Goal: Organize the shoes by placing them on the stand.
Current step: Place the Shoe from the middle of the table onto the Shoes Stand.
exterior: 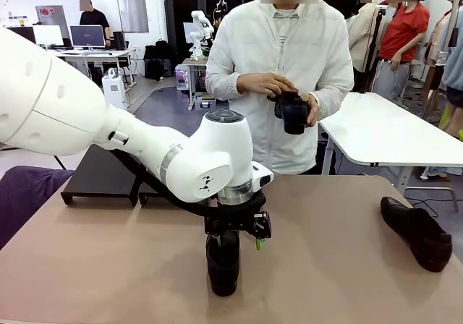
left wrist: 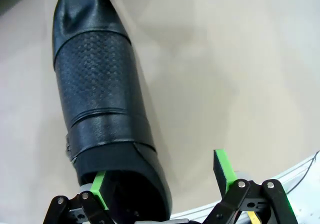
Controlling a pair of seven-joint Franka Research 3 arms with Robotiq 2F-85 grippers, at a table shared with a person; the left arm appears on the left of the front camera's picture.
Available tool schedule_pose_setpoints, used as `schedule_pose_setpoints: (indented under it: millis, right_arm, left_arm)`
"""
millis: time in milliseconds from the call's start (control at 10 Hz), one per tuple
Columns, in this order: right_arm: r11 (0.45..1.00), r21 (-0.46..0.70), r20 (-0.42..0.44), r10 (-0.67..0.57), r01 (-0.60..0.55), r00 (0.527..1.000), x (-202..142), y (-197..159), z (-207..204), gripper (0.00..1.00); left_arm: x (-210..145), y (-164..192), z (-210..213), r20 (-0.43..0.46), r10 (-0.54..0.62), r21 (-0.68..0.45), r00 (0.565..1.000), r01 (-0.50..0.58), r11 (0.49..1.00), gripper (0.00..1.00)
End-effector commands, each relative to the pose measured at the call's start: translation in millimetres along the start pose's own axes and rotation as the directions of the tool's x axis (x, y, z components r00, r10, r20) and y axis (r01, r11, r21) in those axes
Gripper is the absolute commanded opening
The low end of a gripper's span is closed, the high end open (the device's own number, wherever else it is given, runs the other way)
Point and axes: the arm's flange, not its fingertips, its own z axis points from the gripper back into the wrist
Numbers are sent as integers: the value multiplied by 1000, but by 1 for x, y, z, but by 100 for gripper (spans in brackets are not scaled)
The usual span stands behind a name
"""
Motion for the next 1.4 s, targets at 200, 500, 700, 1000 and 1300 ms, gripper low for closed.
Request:
schedule_pose_setpoints:
  millis: [200,500,700,1000,1300]
  right_arm:
    - [1000,-5,-4,14,-14,1000,0,-1,3,100]
    - [1000,-5,-4,14,-14,1000,0,-1,3,100]
    - [1000,-5,-4,14,-14,1000,0,-1,3,100]
    - [1000,-5,-4,14,-14,1000,0,-1,3,100]
    - [1000,-5,-4,14,-14,1000,0,-1,3,100]
  left_arm:
    - [3,-9,-4,5,48,58,999,-48,997,0]
    - [0,-9,-5,23,51,74,998,-52,996,0]
    - [-2,-4,-8,2,54,88,999,-54,995,0]
    - [-2,-3,-7,-18,45,88,999,-43,995,0]
    - [-6,6,13,-15,38,80,999,-37,996,0]
